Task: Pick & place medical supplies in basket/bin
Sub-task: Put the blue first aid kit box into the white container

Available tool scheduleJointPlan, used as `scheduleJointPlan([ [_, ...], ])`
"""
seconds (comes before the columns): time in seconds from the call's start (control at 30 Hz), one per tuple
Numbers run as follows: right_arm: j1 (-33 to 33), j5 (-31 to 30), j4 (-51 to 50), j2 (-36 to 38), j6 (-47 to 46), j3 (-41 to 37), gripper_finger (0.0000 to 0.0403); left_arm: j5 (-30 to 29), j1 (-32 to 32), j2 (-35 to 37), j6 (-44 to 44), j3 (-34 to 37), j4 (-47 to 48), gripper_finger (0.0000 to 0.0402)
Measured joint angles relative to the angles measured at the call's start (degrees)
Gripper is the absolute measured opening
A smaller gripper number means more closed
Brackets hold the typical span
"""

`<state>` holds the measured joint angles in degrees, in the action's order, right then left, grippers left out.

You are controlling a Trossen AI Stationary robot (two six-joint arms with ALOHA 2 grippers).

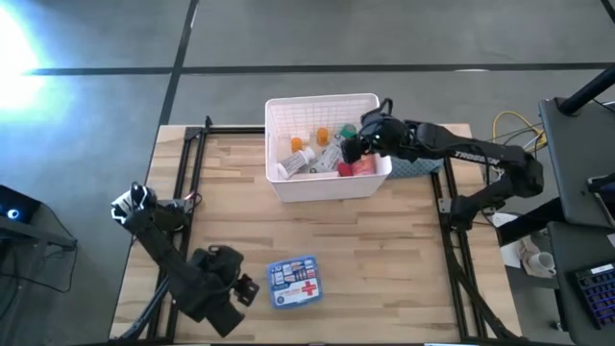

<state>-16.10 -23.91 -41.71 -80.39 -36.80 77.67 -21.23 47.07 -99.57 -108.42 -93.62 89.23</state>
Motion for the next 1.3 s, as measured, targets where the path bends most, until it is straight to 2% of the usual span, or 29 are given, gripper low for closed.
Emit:
scheduleJointPlan([
  [0.1, 3.15, 1.43, 3.39, 1.49, 1.4, 0.0, 0.023, 0.22, 2.36, 0.07, -6.36, 3.04, -4.38, 0.0271],
  [0.23, 9.77, 5.09, 5.24, 2.63, 1.63, 0.09, 0.0263, 0.21, 4.22, 0.31, -13.26, 9.94, -16.02, 0.0271],
  [0.33, 15.36, 10.14, 5.24, 2.67, 1.57, 0.09, 0.0279, -1.09, 4.39, 0.33, -16.05, 16.47, -27.37, 0.0271],
  [0.4, 19.23, 14.52, 5.26, 2.57, 0.58, 0.09, 0.0286, -4.33, 4.37, 0.33, -16.19, 21.06, -37.94, 0.0271],
  [0.53, 26.54, 16.4, 5.11, 1.52, -6.13, -0.2, 0.0292, -9.79, 4.37, 0.33, -16.23, 30.05, -56.27, 0.0271],
  [0.67, 30.64, 16.49, 5.0, 0.01, -17.16, -1.67, 0.0291, -11.65, 4.37, 0.33, -16.24, 36.87, -67.41, 0.0271],
  [0.8, 33.18, 16.55, 4.68, -3.04, -25.98, -4.87, 0.0287, -15.68, 4.37, 0.33, -16.22, 40.79, -73.22, 0.0271],
  [0.97, 34.26, 18.53, 7.55, -8.62, -33.32, -9.85, 0.0287, -18.59, 4.34, 0.35, -16.19, 41.68, -73.81, 0.0271],
  [1.3, 33.85, 25.88, 39.65, -21.0, -39.45, -19.65, 0.0293, -19.66, 4.17, 0.35, -13.65, 40.76, -74.2, 0.0271],
])
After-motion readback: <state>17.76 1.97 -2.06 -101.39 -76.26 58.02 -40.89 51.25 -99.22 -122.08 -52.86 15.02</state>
